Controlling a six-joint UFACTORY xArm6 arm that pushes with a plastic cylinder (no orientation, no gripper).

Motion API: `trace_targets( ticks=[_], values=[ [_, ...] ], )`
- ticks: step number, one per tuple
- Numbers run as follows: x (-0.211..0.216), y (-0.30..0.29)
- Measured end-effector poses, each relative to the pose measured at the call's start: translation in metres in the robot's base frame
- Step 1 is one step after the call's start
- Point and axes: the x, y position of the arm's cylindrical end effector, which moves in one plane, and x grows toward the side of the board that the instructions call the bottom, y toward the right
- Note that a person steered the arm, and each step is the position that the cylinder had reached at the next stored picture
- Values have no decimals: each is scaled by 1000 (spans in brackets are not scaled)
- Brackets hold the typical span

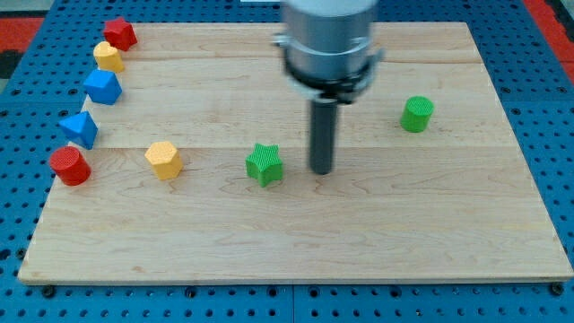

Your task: Place the green circle to the right of the green star

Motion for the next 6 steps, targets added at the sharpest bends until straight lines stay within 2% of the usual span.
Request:
trace_targets(
  ticks=[2, 3, 4, 5, 6],
  values=[
    [-109, 94],
    [-125, 130],
    [-98, 131],
    [-48, 131],
    [-36, 137]
  ],
)
